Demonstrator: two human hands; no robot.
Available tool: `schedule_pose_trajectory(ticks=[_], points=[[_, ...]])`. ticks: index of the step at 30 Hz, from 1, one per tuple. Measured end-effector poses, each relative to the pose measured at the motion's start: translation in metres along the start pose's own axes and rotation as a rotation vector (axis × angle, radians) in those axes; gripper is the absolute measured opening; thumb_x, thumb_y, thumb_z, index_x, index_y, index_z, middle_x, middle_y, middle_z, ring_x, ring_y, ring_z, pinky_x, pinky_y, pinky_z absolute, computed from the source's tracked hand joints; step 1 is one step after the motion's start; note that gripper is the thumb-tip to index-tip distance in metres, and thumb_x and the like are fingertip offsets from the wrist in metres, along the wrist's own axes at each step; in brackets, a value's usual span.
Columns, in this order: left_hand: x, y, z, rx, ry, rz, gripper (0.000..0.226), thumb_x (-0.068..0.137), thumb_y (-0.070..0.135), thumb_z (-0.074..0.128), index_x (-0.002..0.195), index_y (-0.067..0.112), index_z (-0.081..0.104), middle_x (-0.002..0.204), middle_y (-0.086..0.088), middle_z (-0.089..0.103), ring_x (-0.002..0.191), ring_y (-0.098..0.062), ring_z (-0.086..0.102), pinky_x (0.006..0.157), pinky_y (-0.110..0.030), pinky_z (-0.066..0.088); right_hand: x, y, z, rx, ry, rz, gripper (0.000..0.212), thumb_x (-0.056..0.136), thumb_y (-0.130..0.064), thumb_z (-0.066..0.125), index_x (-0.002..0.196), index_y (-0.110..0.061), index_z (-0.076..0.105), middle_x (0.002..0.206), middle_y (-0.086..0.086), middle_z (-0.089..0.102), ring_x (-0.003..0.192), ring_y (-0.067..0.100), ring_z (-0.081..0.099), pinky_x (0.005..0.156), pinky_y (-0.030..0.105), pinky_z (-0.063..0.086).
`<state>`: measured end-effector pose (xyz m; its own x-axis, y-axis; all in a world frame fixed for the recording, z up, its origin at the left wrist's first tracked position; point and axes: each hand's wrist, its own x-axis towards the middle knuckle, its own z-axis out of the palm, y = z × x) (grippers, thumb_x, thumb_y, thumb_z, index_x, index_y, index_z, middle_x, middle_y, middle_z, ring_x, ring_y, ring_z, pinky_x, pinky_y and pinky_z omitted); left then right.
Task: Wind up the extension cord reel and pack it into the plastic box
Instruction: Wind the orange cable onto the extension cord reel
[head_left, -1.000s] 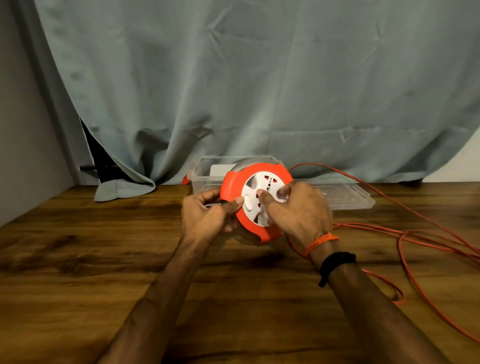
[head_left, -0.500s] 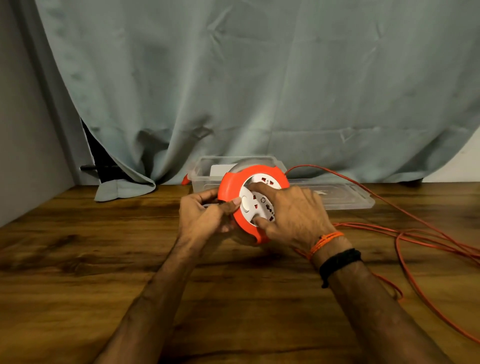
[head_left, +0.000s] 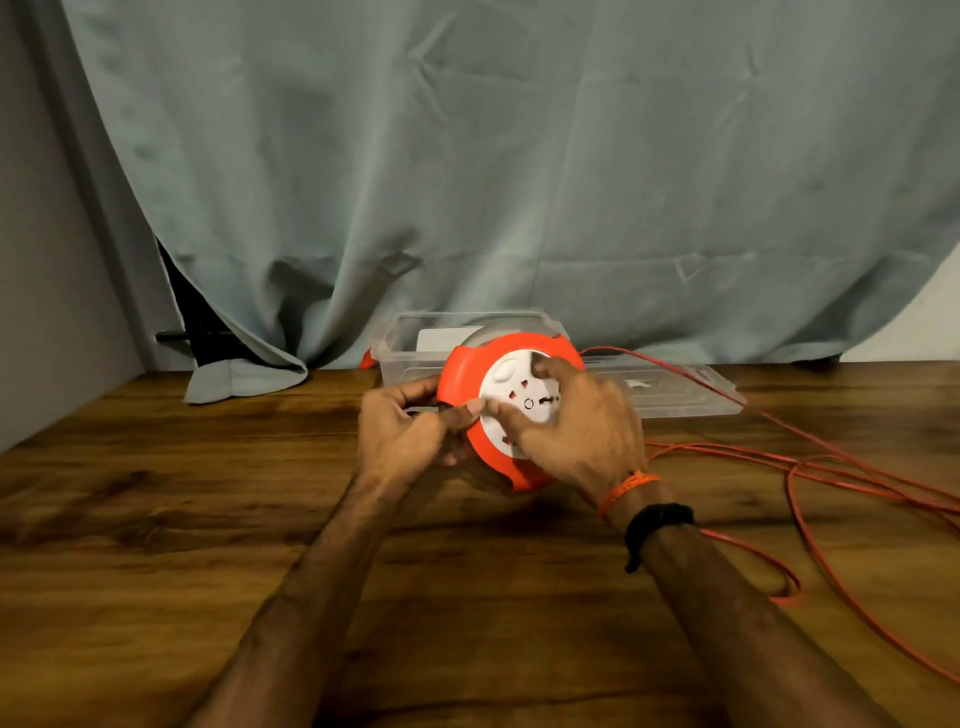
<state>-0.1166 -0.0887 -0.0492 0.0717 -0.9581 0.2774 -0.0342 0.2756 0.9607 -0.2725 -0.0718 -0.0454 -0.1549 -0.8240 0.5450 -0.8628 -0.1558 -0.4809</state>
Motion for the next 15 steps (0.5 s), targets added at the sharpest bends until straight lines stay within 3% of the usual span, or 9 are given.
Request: schedule_pose_trajectory(ticks=[2,4,5,8,11,15], points=[[-0.002,0.001,0.003,-0.010,0.009,-0.006,0.034,0.072,0.006,0.081,0.105,0.008,0.072,0.069,0.004,0.073,0.070,-0.039,0.072,0.058,-0.046,0.059,0.002,-0.002,0.009,0.393,-0.019,0.319,0.050,0.073,-0.064,0.068,0.097,-0.020,0.071,0.100,0.006,0.075,0.099,0.030,0.068,0.087,0.039,0.053],[-0.003,0.001,0.005,0.005,0.009,-0.008,0.038,0.072,0.006,0.082,0.109,0.009,0.071,0.068,0.007,0.073,0.070,-0.039,0.072,0.059,-0.047,0.059,0.004,-0.002,0.013,0.587,-0.037,0.458,0.051,0.068,-0.066,0.067,0.064,-0.016,0.067,0.072,0.006,0.076,0.076,0.028,0.070,0.076,0.042,0.057],[-0.003,0.001,0.005,0.010,0.007,-0.013,0.038,0.072,0.007,0.082,0.108,0.009,0.071,0.067,0.008,0.072,0.070,-0.039,0.072,0.057,-0.044,0.059,0.004,-0.003,0.014,0.602,-0.049,0.473,0.055,0.068,-0.067,0.066,0.058,-0.013,0.064,0.064,0.006,0.074,0.068,0.027,0.068,0.070,0.040,0.055],[-0.004,0.002,0.004,-0.011,0.004,-0.036,0.035,0.073,0.005,0.080,0.107,0.008,0.071,0.076,-0.001,0.075,0.064,-0.032,0.072,0.045,-0.031,0.057,0.004,-0.003,0.012,0.567,-0.049,0.436,0.054,0.074,-0.064,0.066,0.057,-0.013,0.061,0.060,0.005,0.072,0.067,0.027,0.071,0.072,0.041,0.058],[-0.004,0.003,0.003,-0.059,0.000,-0.063,0.036,0.074,0.004,0.079,0.109,0.004,0.070,0.092,-0.012,0.075,0.062,-0.021,0.072,0.043,-0.026,0.054,0.004,-0.007,0.007,0.515,-0.106,0.392,0.046,0.079,-0.055,0.068,0.059,-0.015,0.057,0.063,0.006,0.073,0.068,0.026,0.073,0.077,0.047,0.059],[-0.004,0.003,0.002,-0.097,0.003,-0.070,0.038,0.074,0.004,0.078,0.111,0.005,0.069,0.093,-0.012,0.074,0.065,-0.019,0.073,0.045,-0.026,0.055,0.002,-0.012,-0.010,0.149,-0.070,0.266,0.040,0.081,-0.055,0.068,0.090,-0.015,0.068,0.101,0.008,0.072,0.101,0.029,0.066,0.086,0.039,0.054]])
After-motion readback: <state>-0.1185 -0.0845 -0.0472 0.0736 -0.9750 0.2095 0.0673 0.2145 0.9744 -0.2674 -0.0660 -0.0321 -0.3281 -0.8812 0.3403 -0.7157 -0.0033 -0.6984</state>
